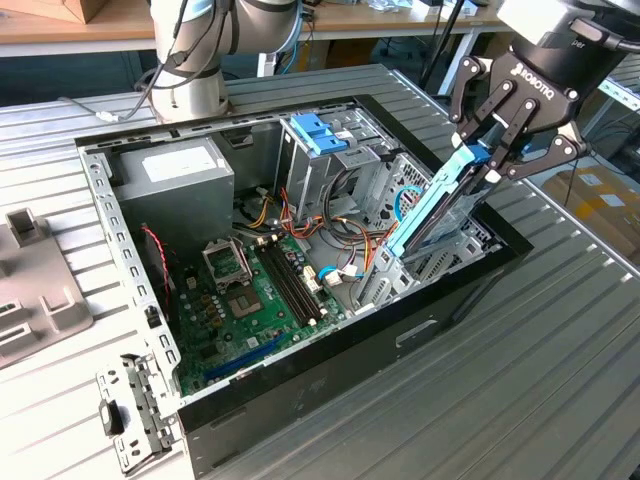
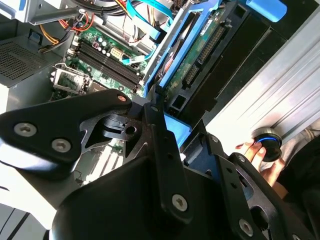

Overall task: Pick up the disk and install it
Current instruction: 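Insert the disk into the insertion slot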

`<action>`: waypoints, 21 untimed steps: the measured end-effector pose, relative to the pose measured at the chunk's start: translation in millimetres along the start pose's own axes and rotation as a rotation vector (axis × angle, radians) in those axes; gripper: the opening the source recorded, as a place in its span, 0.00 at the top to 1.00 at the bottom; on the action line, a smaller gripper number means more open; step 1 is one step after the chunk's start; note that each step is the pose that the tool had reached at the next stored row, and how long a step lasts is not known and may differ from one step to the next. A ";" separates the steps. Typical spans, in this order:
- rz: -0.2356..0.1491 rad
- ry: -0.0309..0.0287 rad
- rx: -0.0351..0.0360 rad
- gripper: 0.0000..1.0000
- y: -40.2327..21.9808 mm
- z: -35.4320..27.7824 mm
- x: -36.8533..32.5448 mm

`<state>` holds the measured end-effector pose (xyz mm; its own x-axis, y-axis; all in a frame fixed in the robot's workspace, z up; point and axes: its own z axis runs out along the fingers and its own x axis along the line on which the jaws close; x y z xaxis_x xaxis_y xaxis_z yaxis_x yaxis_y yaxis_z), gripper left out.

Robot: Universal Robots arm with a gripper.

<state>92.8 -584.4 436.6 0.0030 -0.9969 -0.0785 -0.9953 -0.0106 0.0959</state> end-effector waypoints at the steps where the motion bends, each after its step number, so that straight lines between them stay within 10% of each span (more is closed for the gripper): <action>1: 0.000 0.0000 0.0000 0.63 0.0 0.6 0.0; 21: 0.000 0.0001 0.0000 0.56 -0.3 3.1 0.2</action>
<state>92.8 -584.4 433.4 0.0030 -0.9969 -0.0784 -0.9953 -0.0106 0.0959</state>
